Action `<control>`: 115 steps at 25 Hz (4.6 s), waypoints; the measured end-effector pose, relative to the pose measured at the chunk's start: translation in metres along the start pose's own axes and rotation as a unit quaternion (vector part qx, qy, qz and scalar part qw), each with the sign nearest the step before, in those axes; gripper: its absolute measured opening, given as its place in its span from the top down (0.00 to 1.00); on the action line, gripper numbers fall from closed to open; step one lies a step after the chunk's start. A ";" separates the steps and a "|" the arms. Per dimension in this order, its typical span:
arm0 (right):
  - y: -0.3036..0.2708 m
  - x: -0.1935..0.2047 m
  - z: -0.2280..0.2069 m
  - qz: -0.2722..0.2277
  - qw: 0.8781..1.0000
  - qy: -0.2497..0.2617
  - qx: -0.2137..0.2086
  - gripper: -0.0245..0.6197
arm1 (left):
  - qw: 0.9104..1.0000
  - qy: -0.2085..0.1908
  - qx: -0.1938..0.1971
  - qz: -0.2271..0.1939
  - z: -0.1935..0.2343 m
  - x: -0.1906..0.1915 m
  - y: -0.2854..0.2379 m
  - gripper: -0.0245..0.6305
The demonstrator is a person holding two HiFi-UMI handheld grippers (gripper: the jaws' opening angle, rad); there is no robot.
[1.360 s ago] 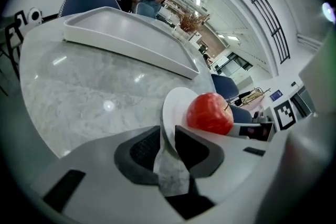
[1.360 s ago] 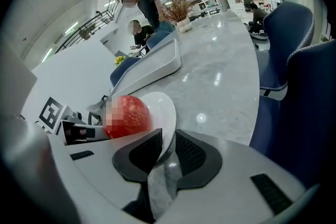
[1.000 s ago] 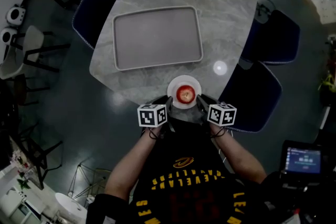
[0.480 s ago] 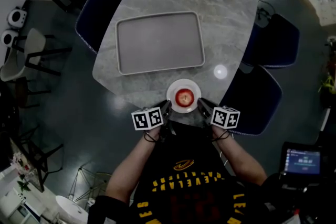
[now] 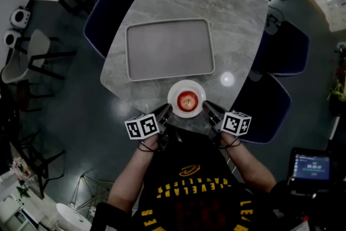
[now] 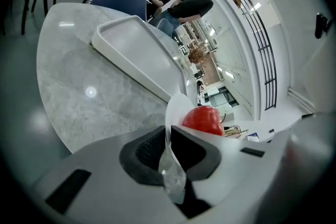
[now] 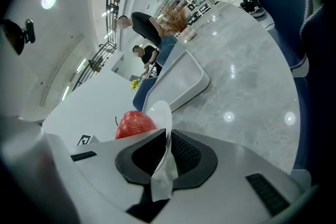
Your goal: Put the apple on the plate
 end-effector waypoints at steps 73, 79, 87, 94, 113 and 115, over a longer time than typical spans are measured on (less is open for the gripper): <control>-0.198 -0.167 -0.026 0.042 0.999 -0.033 0.013 0.91 | 0.998 -0.006 -0.020 0.059 0.017 -0.244 -0.087 0.92; -0.202 -0.167 -0.025 0.047 0.999 -0.019 0.019 0.91 | 0.997 -0.022 -0.029 0.063 0.018 -0.246 -0.088 0.92; -0.199 -0.176 -0.006 0.071 0.989 0.098 0.082 0.91 | 0.987 -0.122 -0.103 0.033 0.001 -0.248 -0.080 0.89; -0.163 -0.187 0.005 0.004 0.983 0.147 0.108 0.91 | 0.984 -0.142 -0.104 -0.037 -0.011 -0.242 -0.052 0.89; -0.045 -0.148 0.098 -0.087 0.958 0.273 -0.030 0.95 | 0.941 -0.316 0.037 -0.112 -0.133 -0.103 0.023 0.96; -0.036 -0.137 0.106 -0.088 0.955 0.280 -0.035 0.95 | 0.937 -0.326 0.049 -0.112 -0.144 -0.086 0.027 0.96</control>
Point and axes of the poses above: the fingertips, and each gripper's own axes: y backward along the fingers, z to its left, x out of its underside, the point moved 10 cm from there along y, backward along the fingers, and after that the axes turned 9 degrees about y, right-handed, at the moved point
